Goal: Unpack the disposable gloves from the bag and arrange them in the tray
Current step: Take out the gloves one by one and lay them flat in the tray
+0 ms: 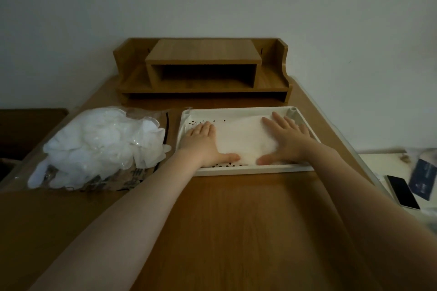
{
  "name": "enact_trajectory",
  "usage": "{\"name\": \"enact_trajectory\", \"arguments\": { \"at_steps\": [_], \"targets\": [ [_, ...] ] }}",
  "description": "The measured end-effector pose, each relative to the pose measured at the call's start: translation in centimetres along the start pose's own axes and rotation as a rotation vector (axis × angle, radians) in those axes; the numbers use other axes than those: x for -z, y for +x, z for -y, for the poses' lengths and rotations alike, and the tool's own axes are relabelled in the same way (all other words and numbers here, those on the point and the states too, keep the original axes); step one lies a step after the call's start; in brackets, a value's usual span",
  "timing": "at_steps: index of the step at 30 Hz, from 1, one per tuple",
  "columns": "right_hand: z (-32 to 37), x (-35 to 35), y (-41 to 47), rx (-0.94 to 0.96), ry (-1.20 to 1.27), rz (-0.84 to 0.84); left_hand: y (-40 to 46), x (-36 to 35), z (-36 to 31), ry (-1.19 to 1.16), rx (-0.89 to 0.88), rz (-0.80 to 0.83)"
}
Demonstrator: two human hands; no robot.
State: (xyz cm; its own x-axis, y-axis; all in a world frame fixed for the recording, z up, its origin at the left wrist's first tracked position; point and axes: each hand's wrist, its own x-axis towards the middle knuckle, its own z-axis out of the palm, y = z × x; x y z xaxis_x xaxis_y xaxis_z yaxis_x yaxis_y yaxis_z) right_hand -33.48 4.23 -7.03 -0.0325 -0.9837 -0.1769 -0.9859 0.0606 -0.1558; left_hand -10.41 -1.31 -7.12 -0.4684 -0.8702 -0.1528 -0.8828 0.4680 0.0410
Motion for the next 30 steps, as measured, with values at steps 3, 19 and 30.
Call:
{"name": "enact_trajectory", "arguments": {
  "at_steps": [3,19,30],
  "targets": [
    [1.6,0.7,0.0,-0.001,-0.108,-0.089,-0.6,0.5,0.1,-0.027,0.015,-0.038],
    [22.5,-1.0,6.5,0.402,0.333,-0.08,-5.6,4.3,9.3,-0.749,-0.094,-0.951],
    [23.1,-1.1,7.3,0.123,0.589,-0.35,-5.1,3.0,10.5,-0.815,-0.16,-0.894]
  ]
}}
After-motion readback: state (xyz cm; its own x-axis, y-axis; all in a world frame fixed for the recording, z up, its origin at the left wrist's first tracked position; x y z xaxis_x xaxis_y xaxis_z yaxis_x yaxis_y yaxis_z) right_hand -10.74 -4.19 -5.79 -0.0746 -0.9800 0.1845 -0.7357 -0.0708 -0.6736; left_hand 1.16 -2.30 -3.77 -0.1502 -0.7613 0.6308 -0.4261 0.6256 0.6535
